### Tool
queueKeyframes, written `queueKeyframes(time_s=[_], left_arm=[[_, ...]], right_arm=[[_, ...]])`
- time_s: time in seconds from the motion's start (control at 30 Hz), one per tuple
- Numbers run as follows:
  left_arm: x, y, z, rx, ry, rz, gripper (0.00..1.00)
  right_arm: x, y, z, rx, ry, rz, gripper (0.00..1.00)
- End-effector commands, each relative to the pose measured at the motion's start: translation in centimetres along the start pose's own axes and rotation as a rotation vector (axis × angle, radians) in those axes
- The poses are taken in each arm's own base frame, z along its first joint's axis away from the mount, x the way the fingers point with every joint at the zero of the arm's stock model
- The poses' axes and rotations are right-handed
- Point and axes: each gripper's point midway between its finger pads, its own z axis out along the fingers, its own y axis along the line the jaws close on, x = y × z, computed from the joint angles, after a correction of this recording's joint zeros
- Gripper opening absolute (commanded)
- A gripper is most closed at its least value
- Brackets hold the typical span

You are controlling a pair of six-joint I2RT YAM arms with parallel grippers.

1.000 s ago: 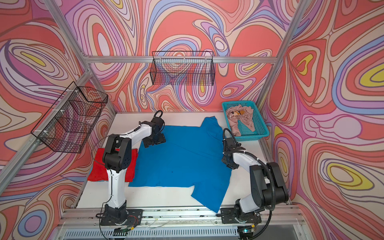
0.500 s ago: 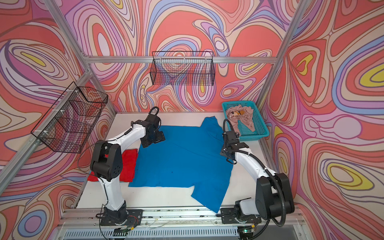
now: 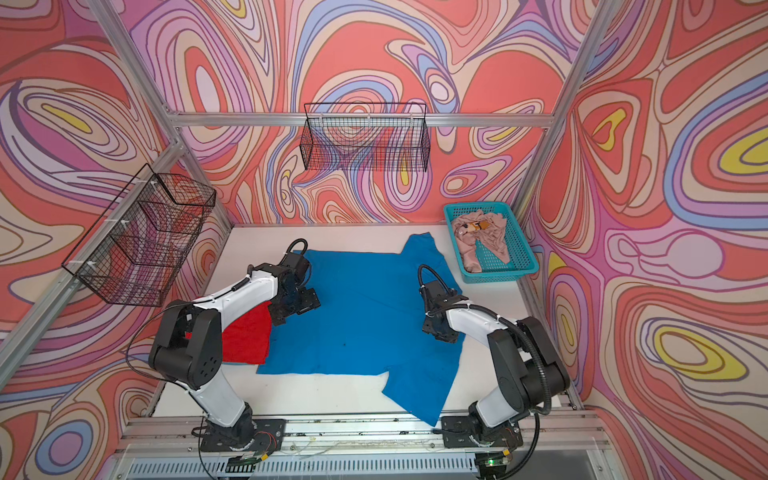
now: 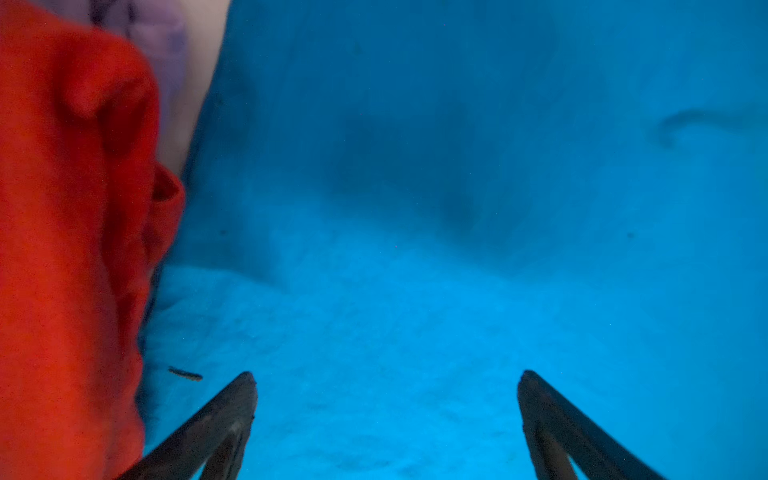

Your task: Fold and stack the t-shirts

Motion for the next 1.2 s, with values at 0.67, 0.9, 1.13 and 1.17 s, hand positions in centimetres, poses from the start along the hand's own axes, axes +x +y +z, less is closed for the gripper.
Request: queueKeyframes(time_s=[0.67, 0.9, 1.13, 1.17], left_arm=[[8.4, 1.8, 3.6, -0.065, 0.137, -0.031, 1.0], [8.4, 0.4, 1.6, 0.007, 0.134, -0.043, 1.0], [3.9, -3.2, -4.6, 0.084, -0.003, 0.018, 1.0], [2.7, -3.8, -5.6, 0.097, -0.03, 0.027, 1.0]], right_arm=[[2.6, -7.2, -0.1, 0.15, 0.108, 0.077, 0.59], [-0.2, -6.3, -2.0, 0.138, 0.04, 0.059, 0.61], [-7.6, -1.9, -7.2, 0.004, -0.126, 0.015, 0.65], [-8.8, -0.8, -8.0, -0.034, -0.149, 0.004, 0.66]])
